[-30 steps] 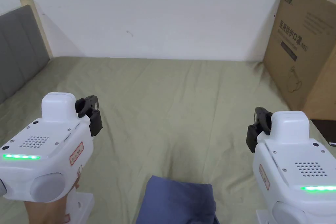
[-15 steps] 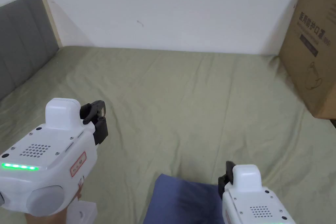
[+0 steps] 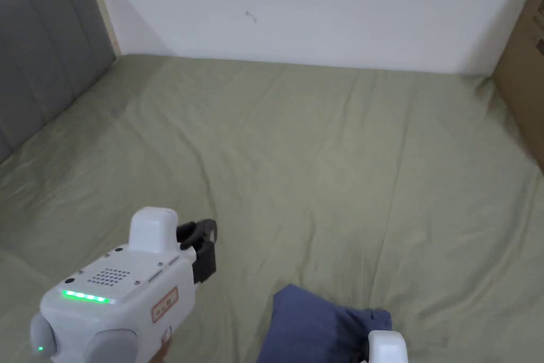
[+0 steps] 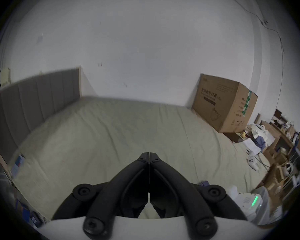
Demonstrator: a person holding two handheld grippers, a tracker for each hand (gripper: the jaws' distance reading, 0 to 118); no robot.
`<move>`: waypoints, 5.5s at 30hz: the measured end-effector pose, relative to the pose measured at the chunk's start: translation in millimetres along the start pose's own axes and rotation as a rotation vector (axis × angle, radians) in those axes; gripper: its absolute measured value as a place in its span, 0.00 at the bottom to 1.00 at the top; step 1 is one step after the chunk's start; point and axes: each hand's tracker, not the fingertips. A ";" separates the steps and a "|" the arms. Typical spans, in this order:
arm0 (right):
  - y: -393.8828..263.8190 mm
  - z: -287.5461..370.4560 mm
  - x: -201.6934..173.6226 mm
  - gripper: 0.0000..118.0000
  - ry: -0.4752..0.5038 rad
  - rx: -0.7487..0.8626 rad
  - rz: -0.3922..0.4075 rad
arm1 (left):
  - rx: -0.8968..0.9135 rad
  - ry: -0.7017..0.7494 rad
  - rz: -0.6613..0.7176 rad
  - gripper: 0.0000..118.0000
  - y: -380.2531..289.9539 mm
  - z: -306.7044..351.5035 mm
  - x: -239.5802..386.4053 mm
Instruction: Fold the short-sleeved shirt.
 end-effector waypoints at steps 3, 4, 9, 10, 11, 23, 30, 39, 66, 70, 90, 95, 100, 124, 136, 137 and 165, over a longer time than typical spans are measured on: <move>-0.7 1.2 0.3 0.00 0.001 -0.007 0.022 | -0.145 -0.071 0.131 0.09 -24.7 -28.5 -6.3; -2.4 2.0 1.2 0.00 0.003 -0.001 0.020 | -0.204 -0.094 0.192 0.23 -34.3 -39.7 -8.6; -3.7 3.2 3.7 0.00 0.016 0.007 0.008 | -0.482 -0.176 0.349 0.79 -75.7 -93.3 -13.9; -3.8 3.1 4.6 0.00 0.019 0.006 0.009 | -0.526 -0.177 0.345 0.79 -81.1 -102.1 -12.6; -3.8 3.2 5.3 0.00 0.022 0.005 0.008 | -0.552 -0.174 0.342 0.79 -85.6 -109.5 -11.5; -4.0 4.3 11.1 0.00 0.048 0.001 0.013 | -0.692 -0.244 0.234 0.32 -122.7 -138.9 10.9; 24.1 35.8 24.7 0.00 0.097 0.092 -0.027 | -0.629 -0.307 0.301 0.14 -102.7 -122.3 -2.4; 91.9 77.0 15.7 0.00 0.111 0.279 0.006 | -0.553 -0.101 0.154 0.13 -37.8 -86.1 -123.5; 157.3 53.8 -29.7 0.00 0.111 0.346 0.049 | -0.558 0.447 0.222 0.59 28.4 -40.5 -377.1; 163.9 70.8 -15.6 0.00 0.096 0.378 0.028 | -0.487 0.430 0.218 0.64 50.3 -19.6 -354.1; 228.4 219.5 43.1 0.00 -0.057 0.680 0.068 | 0.285 0.295 -0.106 0.63 176.2 113.9 -78.2; 225.5 238.3 56.2 0.00 -0.091 0.725 0.078 | 0.498 0.287 -0.194 0.63 159.9 122.3 -11.1; 219.5 250.0 67.9 0.00 -0.105 0.746 0.069 | 0.536 0.292 -0.237 0.63 129.4 102.3 38.1; 203.0 255.0 87.8 0.00 -0.150 0.748 0.047 | 0.519 0.163 -0.240 0.00 79.4 53.1 92.2; 202.4 254.6 87.3 0.00 -0.150 0.747 0.042 | 0.507 0.166 -0.259 0.00 78.5 52.6 93.5; 202.4 254.7 87.1 0.00 -0.148 0.746 0.042 | 0.508 0.173 -0.271 0.00 78.1 52.9 93.5; 202.4 256.0 84.8 0.00 -0.143 0.750 0.055 | 0.512 0.177 -0.274 0.00 77.3 54.0 90.2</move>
